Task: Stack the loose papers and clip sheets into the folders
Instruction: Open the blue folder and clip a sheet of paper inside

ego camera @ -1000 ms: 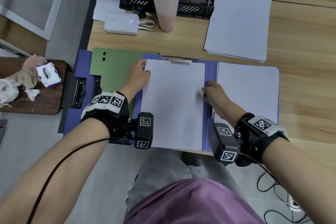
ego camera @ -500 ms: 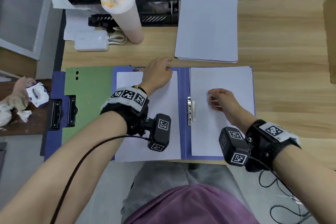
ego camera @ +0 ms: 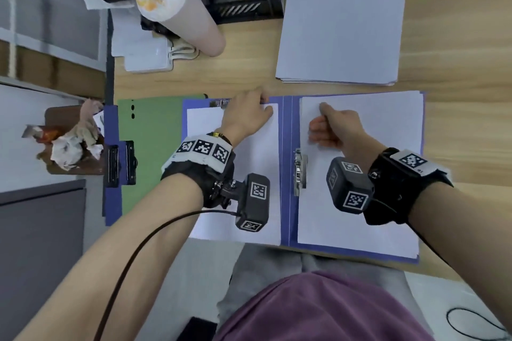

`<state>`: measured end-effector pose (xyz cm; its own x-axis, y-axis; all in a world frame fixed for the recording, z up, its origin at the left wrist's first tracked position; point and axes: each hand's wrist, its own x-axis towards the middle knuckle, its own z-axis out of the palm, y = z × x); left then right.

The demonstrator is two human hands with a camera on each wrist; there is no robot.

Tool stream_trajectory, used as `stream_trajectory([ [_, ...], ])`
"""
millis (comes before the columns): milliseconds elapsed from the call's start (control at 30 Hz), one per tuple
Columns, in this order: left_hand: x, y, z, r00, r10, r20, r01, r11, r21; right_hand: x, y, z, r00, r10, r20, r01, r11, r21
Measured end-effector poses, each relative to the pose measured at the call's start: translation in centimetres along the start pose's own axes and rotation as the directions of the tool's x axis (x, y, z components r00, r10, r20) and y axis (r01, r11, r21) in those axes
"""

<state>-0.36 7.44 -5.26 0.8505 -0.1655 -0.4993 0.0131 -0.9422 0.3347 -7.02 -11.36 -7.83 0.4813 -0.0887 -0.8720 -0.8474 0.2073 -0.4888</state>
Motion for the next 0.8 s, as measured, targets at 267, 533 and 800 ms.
stream_trajectory([
  [267,-0.8,-3.2,-2.0,0.995,-0.092,-0.037,0.054,0.814,-0.578,0.1,-0.2,0.7,0.998,0.014,-0.065,-0.01,0.998,0.07],
  [533,-0.5,-9.9,-3.4,0.966,-0.256,-0.027,0.155,0.662,-0.733,0.0,-0.2,1.5,0.99,0.006,-0.143,0.0,0.999,0.044],
  [800,1.0,-13.1,-1.9,0.949,-0.275,-0.156,0.112,0.754,-0.647,0.3,0.3,2.5,0.967,-0.07,-0.244,0.075,0.997,0.012],
])
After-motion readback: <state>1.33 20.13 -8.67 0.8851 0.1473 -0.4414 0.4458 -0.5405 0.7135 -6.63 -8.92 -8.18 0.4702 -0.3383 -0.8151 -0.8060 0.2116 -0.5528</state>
